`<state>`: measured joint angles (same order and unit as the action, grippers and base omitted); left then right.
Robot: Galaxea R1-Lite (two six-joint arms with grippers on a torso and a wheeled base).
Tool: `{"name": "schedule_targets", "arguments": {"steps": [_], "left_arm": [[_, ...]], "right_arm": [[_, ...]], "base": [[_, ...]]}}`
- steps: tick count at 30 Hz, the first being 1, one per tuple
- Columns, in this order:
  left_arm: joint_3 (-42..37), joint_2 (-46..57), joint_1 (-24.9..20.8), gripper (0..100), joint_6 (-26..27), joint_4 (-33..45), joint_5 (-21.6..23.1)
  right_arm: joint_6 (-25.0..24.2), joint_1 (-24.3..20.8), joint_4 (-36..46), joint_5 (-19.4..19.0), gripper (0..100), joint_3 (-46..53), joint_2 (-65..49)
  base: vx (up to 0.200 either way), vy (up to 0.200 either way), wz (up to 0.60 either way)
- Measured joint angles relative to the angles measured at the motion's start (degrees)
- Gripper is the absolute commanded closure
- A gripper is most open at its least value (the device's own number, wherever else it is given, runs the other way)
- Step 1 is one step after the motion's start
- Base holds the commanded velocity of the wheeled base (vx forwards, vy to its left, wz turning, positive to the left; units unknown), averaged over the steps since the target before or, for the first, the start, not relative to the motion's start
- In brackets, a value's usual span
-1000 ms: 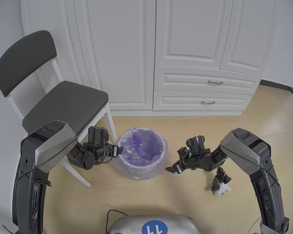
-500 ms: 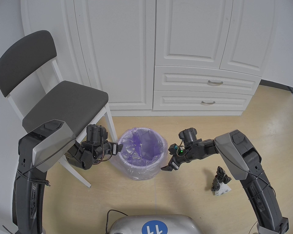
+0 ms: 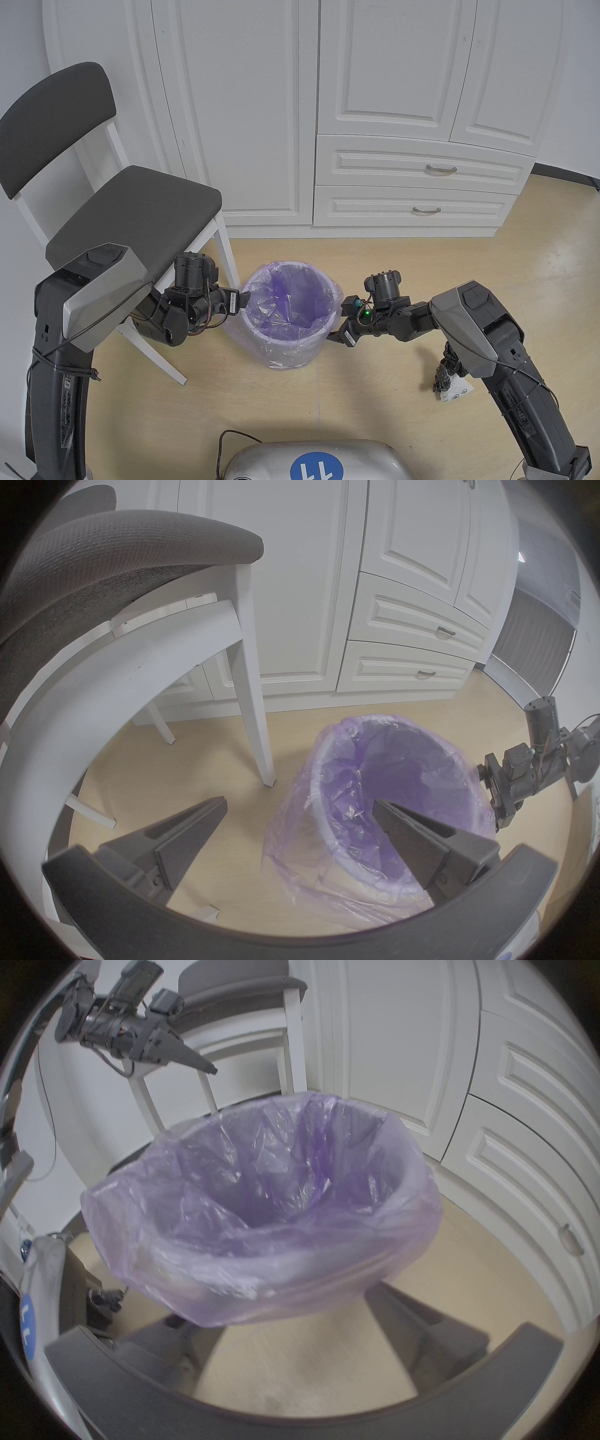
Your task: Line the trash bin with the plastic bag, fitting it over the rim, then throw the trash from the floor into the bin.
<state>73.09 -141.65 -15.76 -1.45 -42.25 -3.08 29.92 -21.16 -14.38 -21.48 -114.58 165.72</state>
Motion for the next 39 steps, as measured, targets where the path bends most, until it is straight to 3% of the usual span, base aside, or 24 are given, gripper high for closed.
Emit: {"name": "schedule_targets", "arguments": {"steps": [4, 24, 36, 37, 39], "left_arm": [[0.0, -0.1, 0.0, 0, 0.0, -0.2, 0.0], [0.6, -0.9, 1.1, 0, 0.1, -0.6, 0.5], [3.1, -3.8, 2.1, 0, 0.0, -0.5, 0.6], [3.6, -4.2, 2.2, 0, -0.1, -0.5, 0.6], [4.5, -4.9, 2.4, 0, -0.3, -0.5, 0.5]], "right_arm": [[-2.2, -0.2, -1.8, -1.8, 100, 0.0, 0.7], [-2.2, 5.2, -1.3, -2.0, 100, 0.0, 4.2], [-1.5, 9.4, 4.2, -1.3, 100, 0.0, 5.6], [-1.5, 9.6, 4.1, -1.4, 0, 0.0, 5.6], [-1.5, 9.6, 4.1, -1.5, 0, 0.0, 5.5]], "base": [[0.000, 0.000, 0.00], [0.000, 0.000, 0.00], [0.000, 0.000, 0.00], [0.000, 0.000, 0.00], [0.000, 0.000, 0.00]]}}
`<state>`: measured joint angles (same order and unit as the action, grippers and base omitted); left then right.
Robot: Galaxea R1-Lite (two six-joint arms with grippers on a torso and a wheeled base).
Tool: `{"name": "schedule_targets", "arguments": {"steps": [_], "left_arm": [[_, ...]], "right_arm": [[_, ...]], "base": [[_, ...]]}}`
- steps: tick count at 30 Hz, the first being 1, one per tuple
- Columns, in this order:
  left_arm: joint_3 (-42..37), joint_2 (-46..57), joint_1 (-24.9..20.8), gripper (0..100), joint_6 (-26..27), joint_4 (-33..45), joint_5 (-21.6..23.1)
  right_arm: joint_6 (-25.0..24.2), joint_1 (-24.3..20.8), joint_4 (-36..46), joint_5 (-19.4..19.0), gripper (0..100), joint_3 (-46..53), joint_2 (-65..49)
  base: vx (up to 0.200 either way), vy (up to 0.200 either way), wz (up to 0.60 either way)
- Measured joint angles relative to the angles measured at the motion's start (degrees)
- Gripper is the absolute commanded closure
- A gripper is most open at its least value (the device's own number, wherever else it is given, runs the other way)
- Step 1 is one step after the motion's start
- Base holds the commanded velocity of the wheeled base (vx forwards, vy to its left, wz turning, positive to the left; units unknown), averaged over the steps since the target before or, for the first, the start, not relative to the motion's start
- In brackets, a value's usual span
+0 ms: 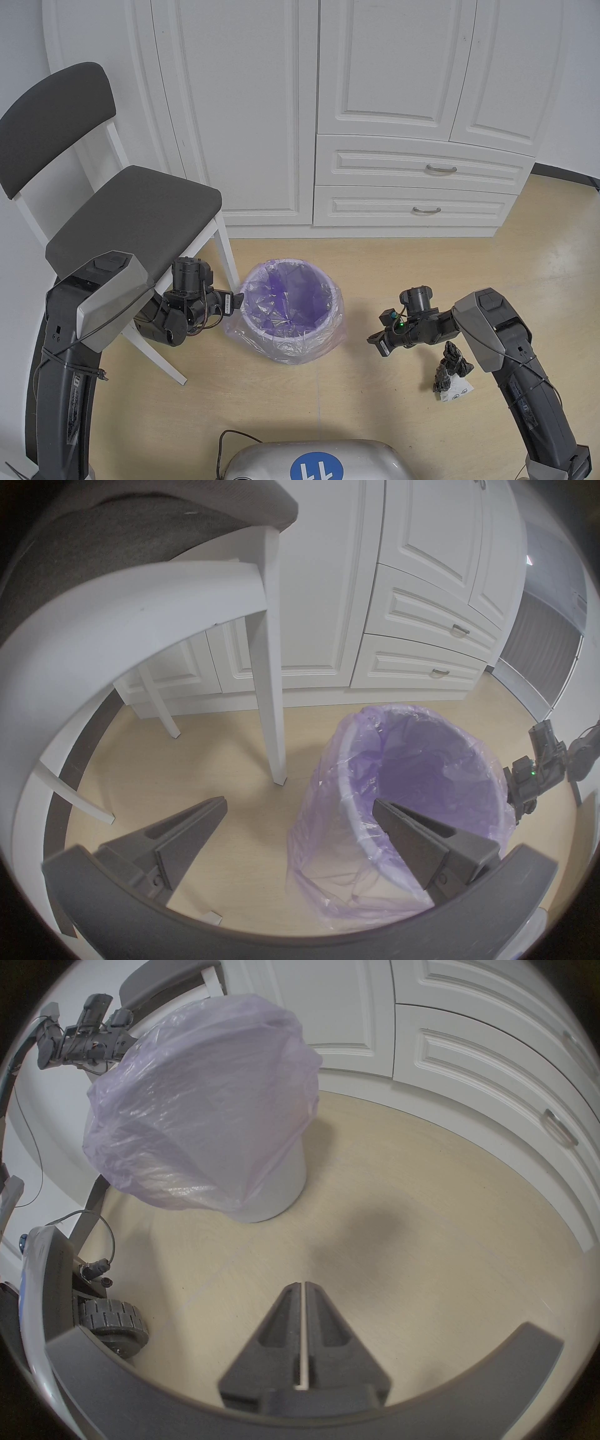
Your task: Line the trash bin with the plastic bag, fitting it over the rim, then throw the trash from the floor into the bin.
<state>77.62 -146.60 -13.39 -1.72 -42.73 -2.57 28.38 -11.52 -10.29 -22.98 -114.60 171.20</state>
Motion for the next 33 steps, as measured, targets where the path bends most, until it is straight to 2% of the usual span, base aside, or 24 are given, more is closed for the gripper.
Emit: {"name": "schedule_targets", "arguments": {"steps": [6, 11, 14, 16, 21, 25, 28, 33], "left_arm": [[2.6, -2.2, 0.9, 0, -0.2, 0.5, -0.3], [4.8, -3.9, 2.0, 0, -0.2, 1.8, -0.5], [6.0, -5.1, 2.6, 0, -0.2, 3.5, -0.6], [6.6, -5.8, 2.8, 0, -0.2, 4.9, -0.6], [7.9, -7.3, 3.1, 0, -0.1, 10.4, -0.6], [10.7, -8.5, 3.1, 0, -0.1, 16.1, -0.7], [13.6, -9.6, 3.1, 0, 0.2, 20.7, -0.6], [21.6, -12.1, 3.0, 0, 1.5, 28.7, -0.4]], "right_arm": [[-0.3, -0.5, -0.3, -0.4, 0, 1.3, -3.0], [-0.5, -0.8, -2.7, 0.2, 0, 7.5, -8.3], [-1.5, -0.9, -4.1, 3.0, 0, 10.8, -11.9], [-3.6, -0.9, -5.4, 5.5, 0, 12.0, -13.9], [-13.8, -2.6, -10.2, 9.1, 0, 12.5, -17.0], [-19.9, -4.5, -12.6, 13.8, 0, 10.3, -17.5], [-21.8, -6.3, -13.6, 15.6, 0, 8.3, -17.3], [-23.9, -7.7, -13.9, 16.3, 0, 4.7, -15.9]], "base": [[0.000, 0.000, 0.00], [0.000, 0.000, 0.00], [0.000, 0.000, 0.00], [0.000, 0.000, 0.00], [0.000, 0.000, 0.00], [0.000, 0.000, 0.00], [0.000, 0.000, 0.00], [0.000, 0.000, 0.00]]}}
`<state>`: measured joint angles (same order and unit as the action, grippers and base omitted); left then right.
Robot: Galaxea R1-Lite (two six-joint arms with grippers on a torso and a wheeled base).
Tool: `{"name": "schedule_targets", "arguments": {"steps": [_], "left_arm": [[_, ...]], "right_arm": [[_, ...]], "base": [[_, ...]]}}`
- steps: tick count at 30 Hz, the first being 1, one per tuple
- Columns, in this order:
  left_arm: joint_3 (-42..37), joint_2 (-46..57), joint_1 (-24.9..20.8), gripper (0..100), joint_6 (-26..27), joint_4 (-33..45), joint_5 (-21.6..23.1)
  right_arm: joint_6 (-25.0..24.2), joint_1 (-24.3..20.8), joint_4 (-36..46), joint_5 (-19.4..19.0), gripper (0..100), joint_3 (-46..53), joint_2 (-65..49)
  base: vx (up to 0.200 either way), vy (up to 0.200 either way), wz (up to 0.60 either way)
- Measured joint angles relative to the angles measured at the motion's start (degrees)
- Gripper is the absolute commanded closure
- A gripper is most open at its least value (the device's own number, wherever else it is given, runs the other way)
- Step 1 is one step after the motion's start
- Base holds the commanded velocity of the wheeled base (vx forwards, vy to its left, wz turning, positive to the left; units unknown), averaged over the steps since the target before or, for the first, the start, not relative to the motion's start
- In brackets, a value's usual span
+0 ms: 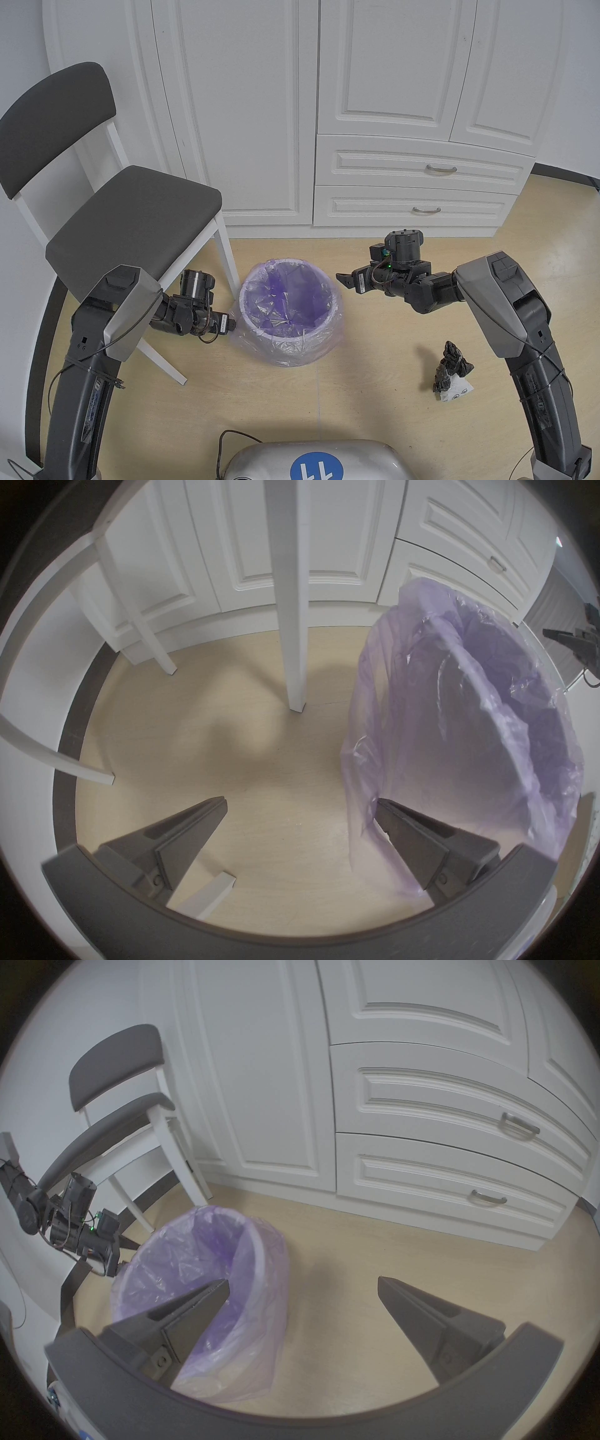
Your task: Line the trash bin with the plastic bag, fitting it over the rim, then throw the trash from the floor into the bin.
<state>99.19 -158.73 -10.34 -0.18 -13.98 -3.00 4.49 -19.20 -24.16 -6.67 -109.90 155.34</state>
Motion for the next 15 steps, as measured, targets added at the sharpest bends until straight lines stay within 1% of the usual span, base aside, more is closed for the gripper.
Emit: {"name": "schedule_targets", "arguments": {"steps": [4, 7, 11, 15], "left_arm": [[8.2, -3.4, -0.5, 0, 1.5, 6.5, -0.1], [12.5, -6.6, -1.3, 0, 3.6, 10.1, 0.0], [14.7, -9.2, -1.9, 0, 4.8, 10.5, -0.1], [15.2, -10.1, -2.0, 0, 4.9, 10.9, 0.2]], "right_arm": [[-1.6, -1.6, -0.1, 0.5, 0, -2.3, 1.9], [-2.6, -2.5, -0.1, 0.9, 0, -3.5, 3.3], [-3.0, -3.9, 0.0, 1.1, 0, -4.4, 4.9], [-2.0, -4.9, 0.3, 1.1, 0, -4.6, 6.1]], "base": [[0.000, 0.000, 0.00], [0.000, 0.000, 0.00], [0.000, 0.000, 0.00], [0.000, 0.000, 0.00]]}}
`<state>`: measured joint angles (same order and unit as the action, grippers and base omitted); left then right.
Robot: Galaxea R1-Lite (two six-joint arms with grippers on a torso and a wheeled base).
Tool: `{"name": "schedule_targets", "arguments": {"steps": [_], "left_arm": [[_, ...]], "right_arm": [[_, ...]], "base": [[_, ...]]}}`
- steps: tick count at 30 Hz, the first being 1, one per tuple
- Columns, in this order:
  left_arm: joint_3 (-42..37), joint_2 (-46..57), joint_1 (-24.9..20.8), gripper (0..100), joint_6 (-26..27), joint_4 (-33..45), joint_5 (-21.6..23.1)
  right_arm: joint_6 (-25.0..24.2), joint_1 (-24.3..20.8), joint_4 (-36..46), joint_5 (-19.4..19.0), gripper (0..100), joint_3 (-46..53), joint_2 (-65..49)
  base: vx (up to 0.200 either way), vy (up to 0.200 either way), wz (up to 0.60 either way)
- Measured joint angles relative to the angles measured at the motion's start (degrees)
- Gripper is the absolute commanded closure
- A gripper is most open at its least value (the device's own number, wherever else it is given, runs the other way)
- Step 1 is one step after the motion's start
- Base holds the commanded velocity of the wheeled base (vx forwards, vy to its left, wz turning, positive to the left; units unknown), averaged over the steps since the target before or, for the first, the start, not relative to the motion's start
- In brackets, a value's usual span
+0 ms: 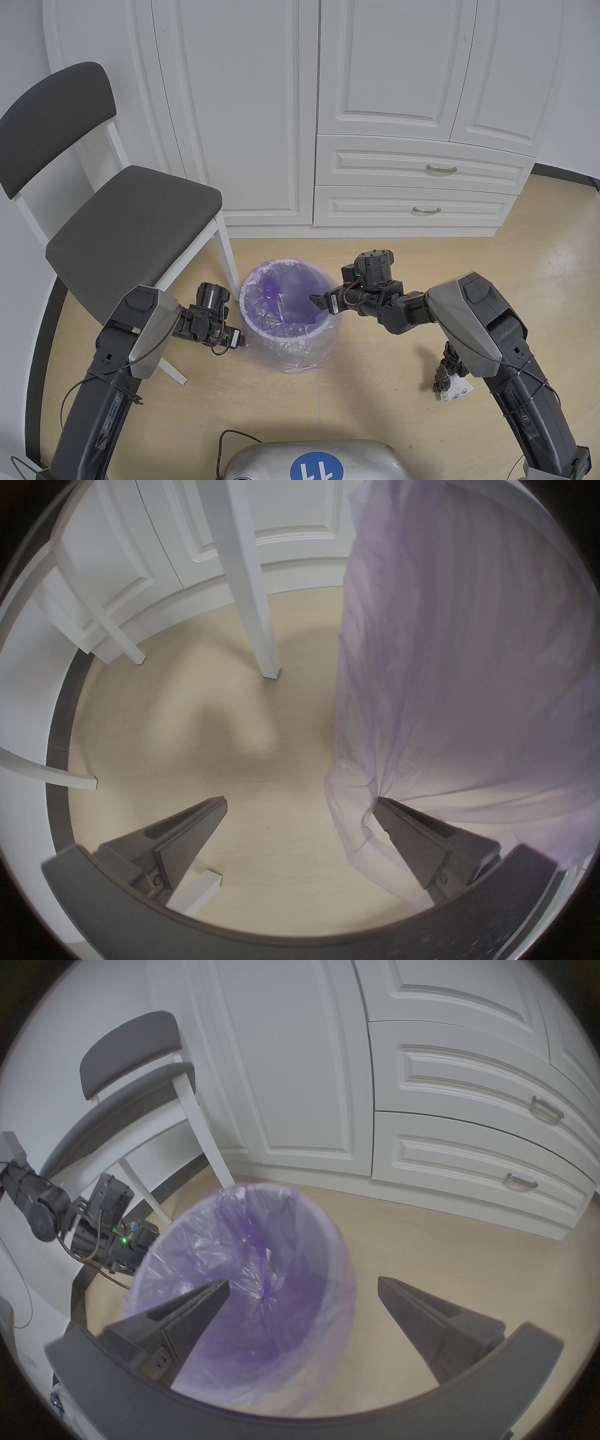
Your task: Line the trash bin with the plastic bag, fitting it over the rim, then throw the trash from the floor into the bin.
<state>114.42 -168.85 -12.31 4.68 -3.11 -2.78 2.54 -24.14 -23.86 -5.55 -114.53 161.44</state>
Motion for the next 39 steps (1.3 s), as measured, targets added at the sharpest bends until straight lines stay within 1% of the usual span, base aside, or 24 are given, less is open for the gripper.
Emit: {"name": "schedule_targets", "arguments": {"steps": [6, 9, 12, 15, 17, 19, 23, 29, 35, 39], "left_arm": [[-0.6, 1.3, -0.5, 0, -0.1, 0.3, 0.9], [-3.7, 3.1, -0.6, 0, -0.2, 0.0, 1.3], [-8.6, 6.0, -0.8, 0, -0.3, -0.6, 1.7], [-14.0, 9.1, -0.5, 0, -0.4, -2.9, 2.2], [-16.9, 11.0, -0.3, 0, -0.5, -6.0, 2.3], [-18.7, 12.3, -0.1, 0, -0.5, -8.5, 2.5], [-20.5, 13.9, 0.8, 0, -0.7, -10.5, 2.6], [-19.6, 14.1, 1.6, 0, -1.7, -13.5, 2.6], [-12.8, 10.9, 1.5, 0, -6.0, -16.0, 1.5], [-7.6, 8.4, 1.6, 0, -7.1, -16.2, 0.3]], "right_arm": [[2.1, -0.4, 1.1, 0.1, 0, 0.0, 0.7], [3.8, 0.0, 2.8, 0.2, 0, 0.0, 0.5], [5.6, 0.6, 4.7, 0.3, 0, 0.4, -0.2], [7.8, 0.8, 8.3, 0.4, 0, 2.6, -1.9], [9.0, 1.1, 10.8, 1.0, 0, 4.7, -3.4], [9.9, 1.5, 12.5, 1.5, 0, 7.1, -5.0], [11.6, 1.5, 13.8, 1.9, 0, 12.1, -8.3], [13.0, 1.8, 13.6, 2.0, 0, 17.2, -12.1], [13.0, 1.6, 11.2, 2.0, 0, 18.0, -13.2], [12.6, 1.8, 9.4, 2.0, 0, 17.3, -13.2]], "base": [[0.000, 0.000, 0.00], [0.000, 0.000, 0.00], [0.000, 0.000, 0.00], [0.000, 0.000, 0.00], [0.000, 0.000, 0.00], [0.000, 0.000, 0.00], [0.000, 0.000, 0.00], [0.000, 0.000, 0.00], [0.000, 0.000, 0.00], [0.000, 0.000, 0.00]]}}
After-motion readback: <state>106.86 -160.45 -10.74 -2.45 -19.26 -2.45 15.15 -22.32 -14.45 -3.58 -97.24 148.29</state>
